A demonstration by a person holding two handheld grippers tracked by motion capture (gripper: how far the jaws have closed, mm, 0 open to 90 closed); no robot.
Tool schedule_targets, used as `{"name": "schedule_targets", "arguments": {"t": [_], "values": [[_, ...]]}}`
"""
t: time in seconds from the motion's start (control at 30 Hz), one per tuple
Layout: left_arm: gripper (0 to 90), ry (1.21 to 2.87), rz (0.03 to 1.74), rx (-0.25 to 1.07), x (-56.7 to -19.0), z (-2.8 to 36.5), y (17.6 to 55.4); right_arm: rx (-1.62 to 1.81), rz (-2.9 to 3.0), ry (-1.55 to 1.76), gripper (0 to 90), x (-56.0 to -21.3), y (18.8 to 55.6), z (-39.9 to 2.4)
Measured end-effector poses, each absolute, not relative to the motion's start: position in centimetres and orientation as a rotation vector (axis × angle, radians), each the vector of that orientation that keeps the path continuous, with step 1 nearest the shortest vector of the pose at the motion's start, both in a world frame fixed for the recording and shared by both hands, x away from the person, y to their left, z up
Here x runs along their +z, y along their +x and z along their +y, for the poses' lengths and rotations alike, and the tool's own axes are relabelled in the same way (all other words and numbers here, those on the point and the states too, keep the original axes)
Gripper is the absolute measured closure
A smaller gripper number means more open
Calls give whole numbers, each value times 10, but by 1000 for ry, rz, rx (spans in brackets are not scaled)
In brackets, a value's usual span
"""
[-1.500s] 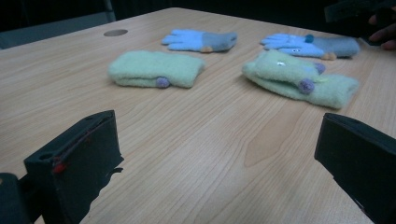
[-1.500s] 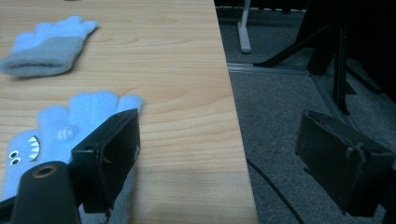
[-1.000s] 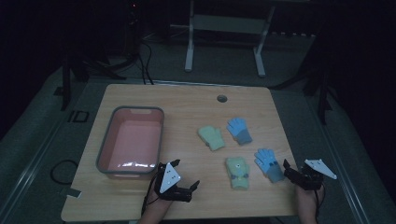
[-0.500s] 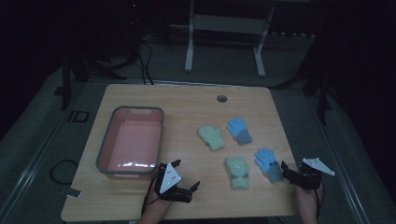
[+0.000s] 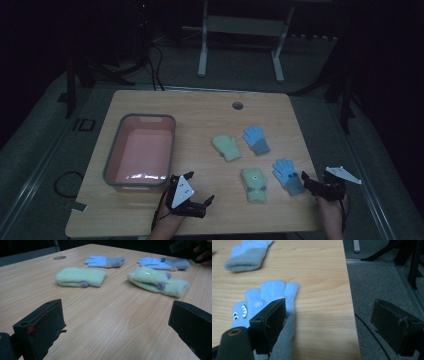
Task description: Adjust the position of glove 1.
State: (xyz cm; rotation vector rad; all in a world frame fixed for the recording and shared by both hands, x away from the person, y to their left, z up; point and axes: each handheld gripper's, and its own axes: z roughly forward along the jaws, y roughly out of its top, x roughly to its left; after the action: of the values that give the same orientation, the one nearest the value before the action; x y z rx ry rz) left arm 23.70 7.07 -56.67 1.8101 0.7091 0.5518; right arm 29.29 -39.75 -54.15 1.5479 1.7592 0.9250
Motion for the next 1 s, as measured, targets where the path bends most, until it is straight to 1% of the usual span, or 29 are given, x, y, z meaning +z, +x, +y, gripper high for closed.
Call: {"name": "schedule_targets", "arguments": {"t": [0.1,0.33,0.43,0.53,0.63,0.73,0.87,0.93,1.0], "values": [[3,1810,708,552,-567,71,237,929,1766,1545,133,-540,294,-397],[3,1807,714,555,-567,71,237,972,1859,1504,130,-522,301,-388],[3,1807,712,558,-567,71,236,925,1865,1477,125,-518,306,-383],[3,1805,714,554,-567,71,236,928,1870,1485,154,-511,309,-378],[3,1806,712,553,-567,71,236,930,1874,1459,154,-502,313,-371],[3,1809,710,550,-567,71,236,862,1877,1456,155,-493,319,-360],[3,1809,709,548,-567,71,236,940,1995,1469,155,-483,329,-353],[3,1811,709,549,-567,71,236,956,2030,1462,182,-479,333,-349],[3,1811,708,549,-567,71,236,960,2048,1457,180,-478,336,-346]]}}
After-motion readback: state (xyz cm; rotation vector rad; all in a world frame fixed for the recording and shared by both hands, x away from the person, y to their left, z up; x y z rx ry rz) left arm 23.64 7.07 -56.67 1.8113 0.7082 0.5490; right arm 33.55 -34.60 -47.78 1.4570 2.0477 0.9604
